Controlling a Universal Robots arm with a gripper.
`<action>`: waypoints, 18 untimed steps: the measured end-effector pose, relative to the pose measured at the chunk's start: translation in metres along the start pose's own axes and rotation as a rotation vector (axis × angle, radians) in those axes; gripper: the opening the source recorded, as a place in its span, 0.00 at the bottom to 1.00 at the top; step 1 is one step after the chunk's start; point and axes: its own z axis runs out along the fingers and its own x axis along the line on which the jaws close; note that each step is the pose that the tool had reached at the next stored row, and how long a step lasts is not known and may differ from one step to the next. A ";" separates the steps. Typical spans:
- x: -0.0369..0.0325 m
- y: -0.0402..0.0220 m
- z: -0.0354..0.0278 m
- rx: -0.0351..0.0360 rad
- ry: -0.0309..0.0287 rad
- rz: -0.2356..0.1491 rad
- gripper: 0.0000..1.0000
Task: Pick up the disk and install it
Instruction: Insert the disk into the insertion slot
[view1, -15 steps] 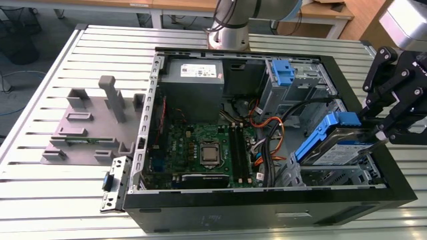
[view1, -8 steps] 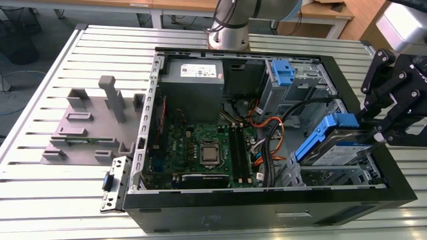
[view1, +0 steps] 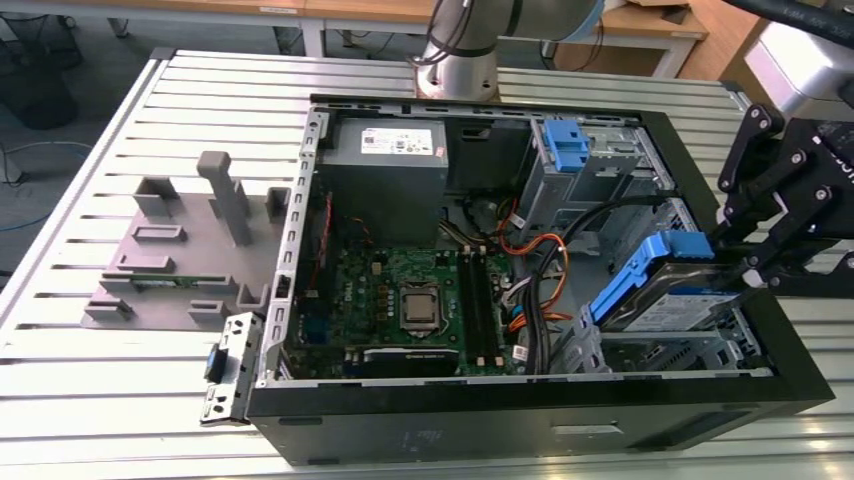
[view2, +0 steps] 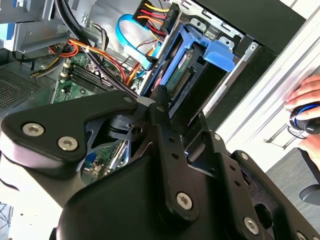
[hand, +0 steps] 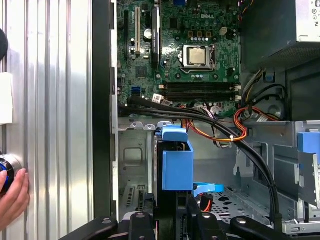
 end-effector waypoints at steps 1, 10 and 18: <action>0.0001 0.0000 0.0010 0.0000 -0.0004 0.000 0.35; 0.0015 -0.0005 0.0170 0.0000 -0.0002 0.000 0.35; 0.0016 -0.0005 0.0179 0.0000 0.0000 0.000 0.35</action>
